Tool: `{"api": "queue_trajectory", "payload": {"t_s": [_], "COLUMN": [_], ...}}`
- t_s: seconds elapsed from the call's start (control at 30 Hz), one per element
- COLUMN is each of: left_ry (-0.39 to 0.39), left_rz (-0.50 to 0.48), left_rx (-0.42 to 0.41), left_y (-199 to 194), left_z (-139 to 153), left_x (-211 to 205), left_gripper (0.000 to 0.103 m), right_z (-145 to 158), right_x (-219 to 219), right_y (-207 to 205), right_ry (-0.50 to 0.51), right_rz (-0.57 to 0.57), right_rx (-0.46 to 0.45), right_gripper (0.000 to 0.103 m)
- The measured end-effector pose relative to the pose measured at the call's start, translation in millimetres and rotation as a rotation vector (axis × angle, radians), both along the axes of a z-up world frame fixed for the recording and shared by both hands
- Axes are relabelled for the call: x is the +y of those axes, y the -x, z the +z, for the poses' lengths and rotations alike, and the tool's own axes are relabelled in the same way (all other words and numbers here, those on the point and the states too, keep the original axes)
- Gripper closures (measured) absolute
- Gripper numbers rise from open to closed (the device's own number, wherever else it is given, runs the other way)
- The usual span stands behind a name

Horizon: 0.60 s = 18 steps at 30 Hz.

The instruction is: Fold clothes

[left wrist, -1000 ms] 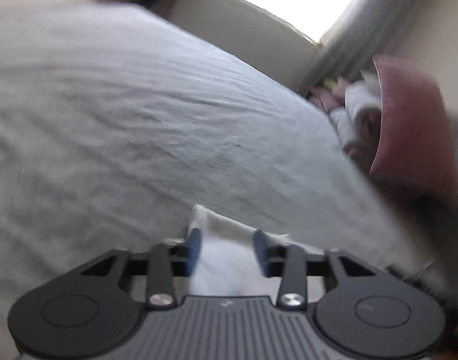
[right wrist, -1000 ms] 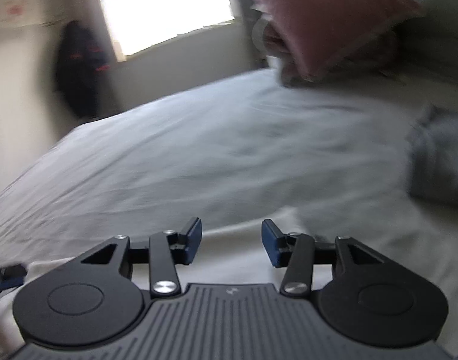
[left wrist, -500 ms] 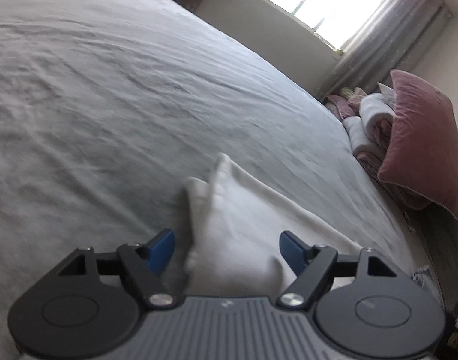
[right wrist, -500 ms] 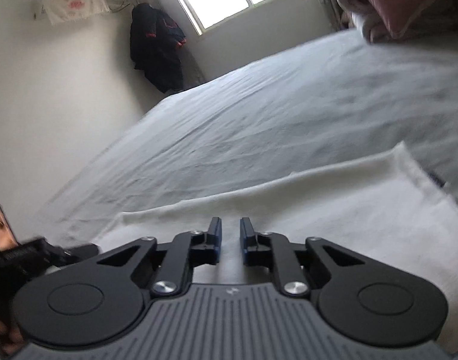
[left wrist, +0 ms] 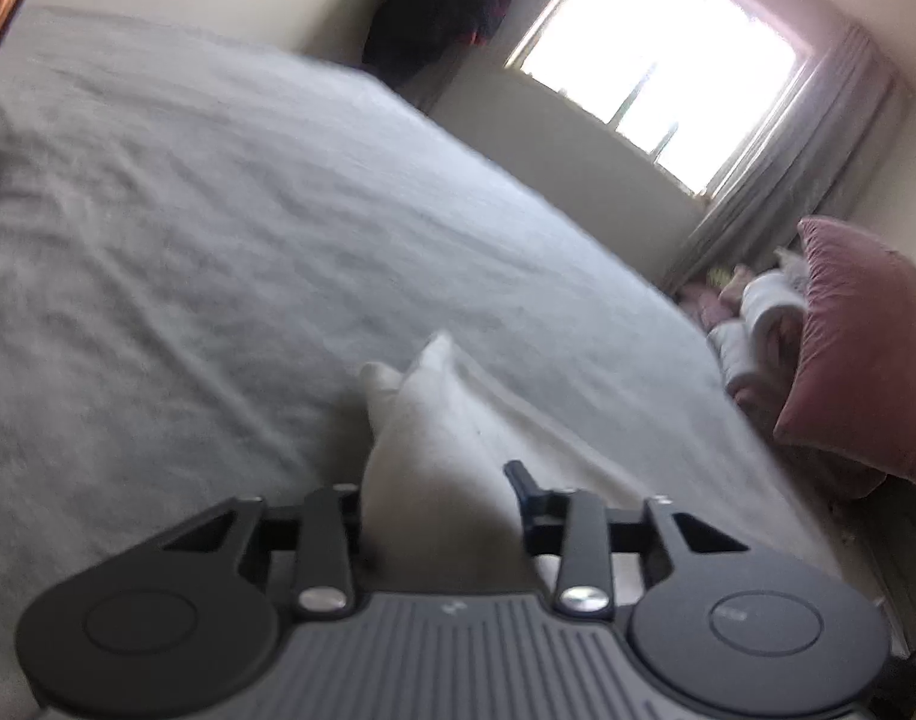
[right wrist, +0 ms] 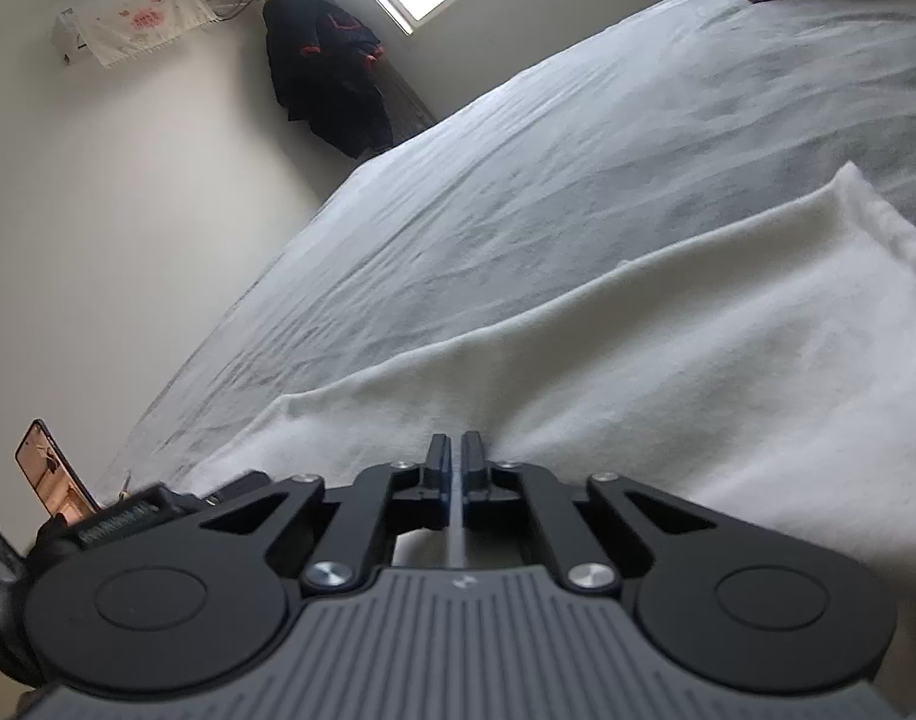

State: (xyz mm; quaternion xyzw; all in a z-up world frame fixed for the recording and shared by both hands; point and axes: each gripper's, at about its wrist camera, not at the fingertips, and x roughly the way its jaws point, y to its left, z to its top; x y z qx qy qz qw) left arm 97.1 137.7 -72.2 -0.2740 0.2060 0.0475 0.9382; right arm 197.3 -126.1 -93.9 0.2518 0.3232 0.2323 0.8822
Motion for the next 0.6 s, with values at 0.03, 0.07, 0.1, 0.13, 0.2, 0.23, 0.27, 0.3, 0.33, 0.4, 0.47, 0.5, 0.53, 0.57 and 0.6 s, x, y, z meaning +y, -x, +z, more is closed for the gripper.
{"api": "queue_trajectory", "payload": {"t_s": [0.03,0.07,0.1,0.13,0.2,0.23,0.27,0.3,0.33,0.4,0.47,0.5,0.53,0.57,0.6], "left_ry": [-0.004,-0.009,-0.022,-0.036,-0.06,-0.069,-0.078,-0.087,-0.096,-0.112,-0.116,-0.118,-0.12,-0.122,-0.124], "left_rz": [0.013,0.022,0.018,0.011,-0.008,-0.018,-0.028,-0.039,-0.05,-0.072,-0.109,-0.127,-0.145,-0.164,-0.182], "left_rx": [-0.015,-0.031,-0.057,-0.081,-0.119,-0.134,-0.145,-0.156,-0.167,-0.189,-0.209,-0.22,-0.23,-0.24,-0.25], "left_y": [1.0,2.1,3.5,4.8,6.5,7.0,7.0,6.9,6.9,6.8,6.5,6.3,6.1,6.0,5.8], "left_z": [0.3,1.4,6.8,12.6,22.9,27.3,31.8,36.2,40.6,49.1,52.8,54.7,56.5,58.4,60.2], "left_x": [-2.2,-4.7,-8.6,-13.3,-22.9,-27.5,-32.9,-38.3,-43.8,-54.7,-67.3,-73.5,-79.8,-86.1,-92.3], "left_gripper": [0.071,0.071,0.071,0.071,0.071,0.071,0.071,0.071,0.071,0.071,0.07,0.071,0.071,0.071,0.071], "right_z": [0.8,1.0,1.2,1.7,2.7,3.9,5.0,5.9,7.3,10.0,13.6,16.0,18.4,20.9,21.2], "right_x": [-0.4,-1.1,-1.8,-3.7,-7.4,-8.0,-10.1,-12.4,-16.2,-28.6,-47.6,-57.9,-68.2,-78.4,-87.7], "right_y": [-0.3,0.6,1.6,1.8,1.7,0.4,-0.1,-0.7,-1.7,-2.1,-2.4,-1.4,-0.3,0.8,1.6], "right_ry": [0.001,-0.003,-0.007,-0.021,-0.047,-0.061,-0.082,-0.105,-0.142,-0.225,-0.34,-0.377,-0.412,-0.447,-0.475], "right_rz": [0.001,0.0,-0.001,-0.003,-0.005,0.0,0.005,0.012,0.022,0.029,0.032,0.02,0.007,-0.006,-0.026], "right_rx": [0.0,0.0,-0.001,0.0,0.001,0.001,0.003,0.007,0.015,0.049,0.076,0.081,0.086,0.09,0.097], "right_gripper": [0.103,0.103,0.103,0.103,0.101,0.099,0.095,0.089,0.087,0.073,0.055,0.05,0.05,0.05,0.05]}}
